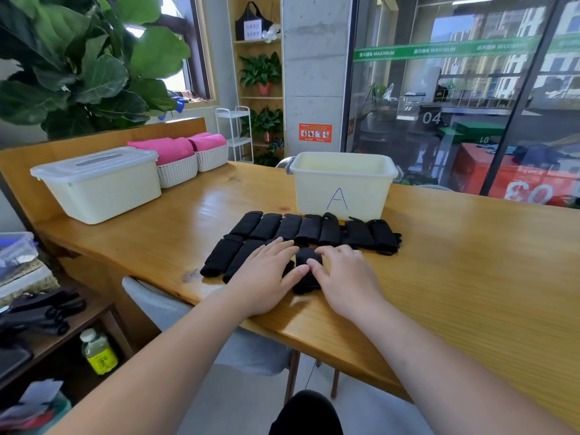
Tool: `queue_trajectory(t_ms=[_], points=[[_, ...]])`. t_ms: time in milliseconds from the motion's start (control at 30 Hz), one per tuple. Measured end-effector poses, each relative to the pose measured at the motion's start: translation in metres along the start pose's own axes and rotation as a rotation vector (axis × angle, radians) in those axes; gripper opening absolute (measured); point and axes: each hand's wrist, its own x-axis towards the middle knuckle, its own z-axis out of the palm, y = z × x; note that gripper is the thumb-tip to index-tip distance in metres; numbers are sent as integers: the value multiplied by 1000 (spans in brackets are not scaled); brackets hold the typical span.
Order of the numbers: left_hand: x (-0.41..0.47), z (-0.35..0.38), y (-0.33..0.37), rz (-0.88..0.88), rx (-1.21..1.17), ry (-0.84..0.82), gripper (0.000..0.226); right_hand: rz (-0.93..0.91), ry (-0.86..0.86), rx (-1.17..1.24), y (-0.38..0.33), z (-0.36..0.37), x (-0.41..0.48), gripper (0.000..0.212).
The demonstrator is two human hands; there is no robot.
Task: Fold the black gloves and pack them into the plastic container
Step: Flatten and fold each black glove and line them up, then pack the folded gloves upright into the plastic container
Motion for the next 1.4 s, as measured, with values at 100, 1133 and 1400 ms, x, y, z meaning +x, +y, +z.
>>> queue_trajectory(t_ms=[100, 1133, 1400], points=[[13, -2, 5, 9, -14, 1, 72, 6, 10, -2, 10, -9, 9, 51], [222, -116, 23, -267, -112, -217, 55, 146, -284, 65, 69, -147, 180, 37], [265, -134, -15, -574, -311, -170, 52, 428, -228, 1, 90, -162, 213, 43]])
